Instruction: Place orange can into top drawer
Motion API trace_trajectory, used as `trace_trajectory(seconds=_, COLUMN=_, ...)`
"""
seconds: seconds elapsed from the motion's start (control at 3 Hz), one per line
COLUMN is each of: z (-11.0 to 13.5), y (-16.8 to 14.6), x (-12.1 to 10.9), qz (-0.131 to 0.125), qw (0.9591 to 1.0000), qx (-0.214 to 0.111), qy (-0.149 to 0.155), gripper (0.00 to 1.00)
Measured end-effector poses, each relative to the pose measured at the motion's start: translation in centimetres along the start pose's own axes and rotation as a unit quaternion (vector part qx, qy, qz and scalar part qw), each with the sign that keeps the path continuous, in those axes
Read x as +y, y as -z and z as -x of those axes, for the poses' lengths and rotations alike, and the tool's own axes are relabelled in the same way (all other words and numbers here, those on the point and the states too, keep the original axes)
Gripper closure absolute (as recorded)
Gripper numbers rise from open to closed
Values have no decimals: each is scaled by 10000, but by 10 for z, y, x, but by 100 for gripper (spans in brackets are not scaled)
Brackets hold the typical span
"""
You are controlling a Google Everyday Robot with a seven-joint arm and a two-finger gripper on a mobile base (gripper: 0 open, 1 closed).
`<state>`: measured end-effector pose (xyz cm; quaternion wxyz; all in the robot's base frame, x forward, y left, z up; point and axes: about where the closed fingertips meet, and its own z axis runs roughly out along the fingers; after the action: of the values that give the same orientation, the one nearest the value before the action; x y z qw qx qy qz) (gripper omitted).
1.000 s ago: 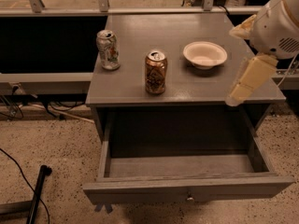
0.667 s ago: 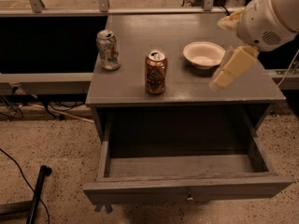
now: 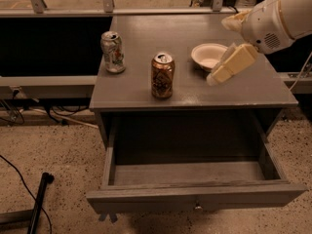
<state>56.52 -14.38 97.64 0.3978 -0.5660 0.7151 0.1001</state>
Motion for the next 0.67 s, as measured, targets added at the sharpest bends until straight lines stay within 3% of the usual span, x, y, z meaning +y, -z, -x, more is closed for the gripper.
trace_trajectory(seconds=0.67, z=7, y=-13, x=1, qz=7, qw=9999, qx=-159, qy=4, gripper=0)
